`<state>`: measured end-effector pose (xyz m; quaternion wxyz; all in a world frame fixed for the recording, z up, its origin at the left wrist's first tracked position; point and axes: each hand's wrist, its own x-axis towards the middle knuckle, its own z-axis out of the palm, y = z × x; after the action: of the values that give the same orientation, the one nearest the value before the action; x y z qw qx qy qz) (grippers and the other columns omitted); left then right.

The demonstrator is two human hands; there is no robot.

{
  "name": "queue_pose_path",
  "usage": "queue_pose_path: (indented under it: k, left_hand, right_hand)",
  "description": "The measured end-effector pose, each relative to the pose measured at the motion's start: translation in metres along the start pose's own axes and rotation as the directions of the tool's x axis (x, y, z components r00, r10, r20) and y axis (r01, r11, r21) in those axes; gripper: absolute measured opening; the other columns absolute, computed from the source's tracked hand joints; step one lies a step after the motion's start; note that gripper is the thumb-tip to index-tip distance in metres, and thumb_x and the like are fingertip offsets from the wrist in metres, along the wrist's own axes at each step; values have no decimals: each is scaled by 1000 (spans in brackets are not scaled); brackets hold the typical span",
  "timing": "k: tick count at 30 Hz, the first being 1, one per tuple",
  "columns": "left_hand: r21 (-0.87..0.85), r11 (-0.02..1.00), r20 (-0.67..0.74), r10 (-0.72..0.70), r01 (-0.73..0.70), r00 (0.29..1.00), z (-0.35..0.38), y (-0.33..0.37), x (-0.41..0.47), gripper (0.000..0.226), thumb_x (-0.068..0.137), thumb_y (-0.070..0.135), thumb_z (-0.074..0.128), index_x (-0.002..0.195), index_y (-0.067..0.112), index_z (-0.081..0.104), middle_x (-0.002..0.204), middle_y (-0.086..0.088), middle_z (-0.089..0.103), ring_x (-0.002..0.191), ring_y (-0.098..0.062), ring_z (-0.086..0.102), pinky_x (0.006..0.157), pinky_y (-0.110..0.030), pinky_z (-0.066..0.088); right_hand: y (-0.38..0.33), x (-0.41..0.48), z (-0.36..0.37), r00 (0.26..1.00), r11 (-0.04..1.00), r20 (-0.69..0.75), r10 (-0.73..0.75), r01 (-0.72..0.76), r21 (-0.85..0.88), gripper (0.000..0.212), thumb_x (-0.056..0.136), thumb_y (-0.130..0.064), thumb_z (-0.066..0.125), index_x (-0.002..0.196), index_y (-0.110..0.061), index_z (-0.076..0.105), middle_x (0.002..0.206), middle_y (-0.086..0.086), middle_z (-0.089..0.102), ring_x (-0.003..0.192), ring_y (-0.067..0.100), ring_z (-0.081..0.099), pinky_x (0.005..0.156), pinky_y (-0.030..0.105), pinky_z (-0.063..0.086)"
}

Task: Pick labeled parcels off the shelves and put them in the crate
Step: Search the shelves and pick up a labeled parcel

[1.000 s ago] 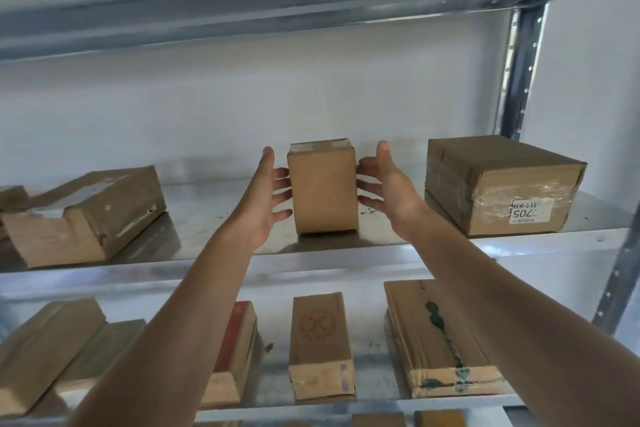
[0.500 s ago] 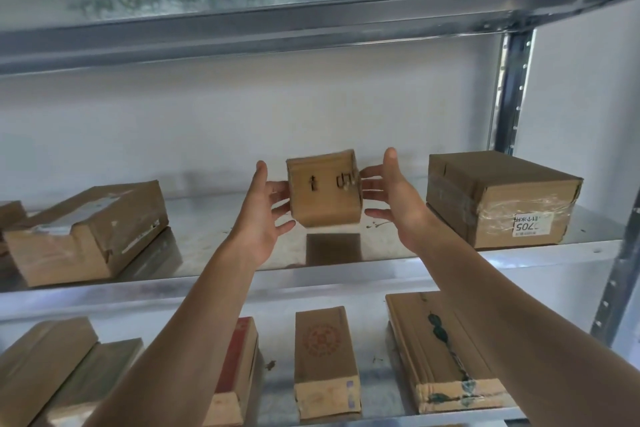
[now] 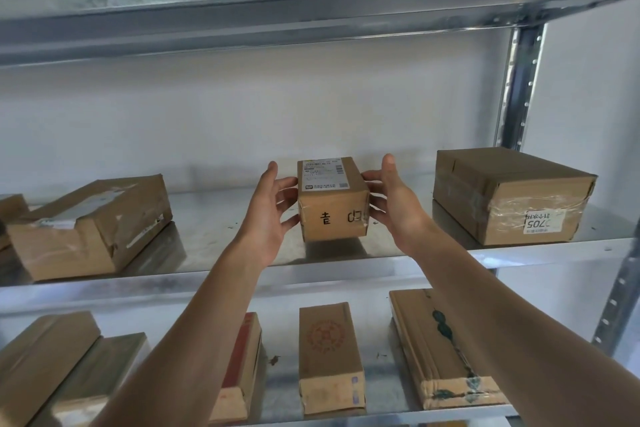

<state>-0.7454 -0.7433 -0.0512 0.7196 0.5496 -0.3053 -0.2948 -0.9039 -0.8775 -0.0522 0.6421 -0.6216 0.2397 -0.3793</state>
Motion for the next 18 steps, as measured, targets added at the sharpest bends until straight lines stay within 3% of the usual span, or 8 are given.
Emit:
queue_pose_path:
  k: [3, 8, 12, 15, 18]
  left_hand:
    - [29, 999, -12, -24, 24, 1000, 0, -5, 3, 63, 98, 67, 43, 130, 17, 63, 126, -6, 68, 125, -21, 59, 111, -52, 43]
    - [52, 996, -41, -71, 73, 997, 1, -12, 2, 58, 97, 67, 47, 125, 19, 65, 121, -3, 70, 123, -21, 61, 107, -51, 47]
    - [133, 991, -87, -23, 35, 996, 7, -7, -2, 60, 97, 68, 44, 131, 22, 62, 137, -2, 61, 131, -19, 51, 114, -53, 38]
    - [250, 965, -160, 120, -77, 980, 20, 11, -5, 60, 99, 67, 40, 140, 26, 55, 146, 5, 51, 132, -11, 44, 117, -47, 32]
    - [366, 918, -188, 234, -153, 954, 48, 30, -9, 76, 82, 77, 39, 142, 32, 53, 150, 6, 45, 140, -13, 37, 116, -46, 28]
  right_hand:
    - [5, 1, 0, 1000, 1000, -4, 23, -23, -17, 59, 107, -60, 25, 122, -16, 61, 110, 1, 67, 106, 17, 64, 97, 32, 48]
    - [12, -1, 1, 998, 998, 3, 56, -56, -26, 54, 108, -58, 26, 108, -20, 64, 109, 3, 68, 106, 19, 65, 101, 34, 49]
    - [8, -2, -4, 999, 996, 1, 45, -45, -79, 64, 106, -63, 26, 131, -16, 62, 134, 5, 64, 127, 20, 59, 113, 40, 44]
    - [-8, -2, -16, 1000, 991, 7, -12, 12, -137, 70, 104, -66, 23, 144, -19, 56, 151, 3, 53, 140, 17, 48, 121, 43, 35]
    - [-32, 0, -38, 994, 980, 14, -109, 110, -165, 74, 101, -73, 21, 148, -26, 52, 157, -3, 48, 145, 15, 43, 125, 47, 26]
